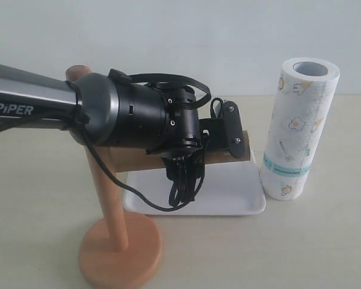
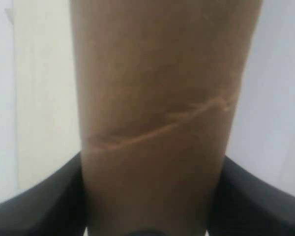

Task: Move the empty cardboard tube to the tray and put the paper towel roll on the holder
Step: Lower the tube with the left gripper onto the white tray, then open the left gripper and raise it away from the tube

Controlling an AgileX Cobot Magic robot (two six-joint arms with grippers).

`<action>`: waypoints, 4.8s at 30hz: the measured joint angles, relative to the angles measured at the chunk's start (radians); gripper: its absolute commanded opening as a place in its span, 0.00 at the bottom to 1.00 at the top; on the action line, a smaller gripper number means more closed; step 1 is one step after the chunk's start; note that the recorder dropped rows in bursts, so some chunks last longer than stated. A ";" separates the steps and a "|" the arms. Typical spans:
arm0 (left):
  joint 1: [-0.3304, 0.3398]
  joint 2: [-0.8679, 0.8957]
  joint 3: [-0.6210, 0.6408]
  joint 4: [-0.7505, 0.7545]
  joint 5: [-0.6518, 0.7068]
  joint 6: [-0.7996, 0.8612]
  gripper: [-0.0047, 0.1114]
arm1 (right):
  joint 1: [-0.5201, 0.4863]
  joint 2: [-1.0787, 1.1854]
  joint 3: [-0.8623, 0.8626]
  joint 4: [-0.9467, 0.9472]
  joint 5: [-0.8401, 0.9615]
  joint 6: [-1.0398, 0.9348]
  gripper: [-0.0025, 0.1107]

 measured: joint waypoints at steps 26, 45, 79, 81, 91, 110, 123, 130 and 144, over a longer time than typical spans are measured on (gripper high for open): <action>-0.011 0.148 -0.135 -0.010 -0.004 0.002 0.08 | 0.000 0.000 0.000 0.000 0.000 0.000 0.02; -0.011 0.235 -0.163 -0.012 -0.025 0.021 0.08 | 0.000 0.000 0.000 0.000 0.000 0.000 0.02; -0.011 0.238 -0.165 0.000 0.034 0.039 0.60 | 0.000 0.000 0.000 0.000 0.000 0.000 0.02; -0.011 0.238 -0.167 0.004 0.039 0.039 0.66 | 0.000 0.000 0.000 0.000 0.000 0.000 0.02; -0.011 0.238 -0.173 0.019 0.041 0.039 0.66 | 0.000 0.000 0.000 0.000 0.000 0.000 0.02; -0.051 0.165 -0.171 0.028 0.070 0.039 0.66 | 0.000 0.000 0.000 0.000 0.000 0.000 0.02; -0.114 0.017 -0.170 0.079 0.158 0.039 0.64 | 0.000 0.000 0.000 0.000 0.000 0.000 0.02; -0.115 -0.093 -0.170 0.081 0.171 0.035 0.42 | 0.000 0.000 0.000 0.000 0.000 0.000 0.02; -0.115 -0.495 -0.170 0.026 0.042 -0.189 0.08 | 0.000 0.000 0.000 0.000 0.000 0.000 0.02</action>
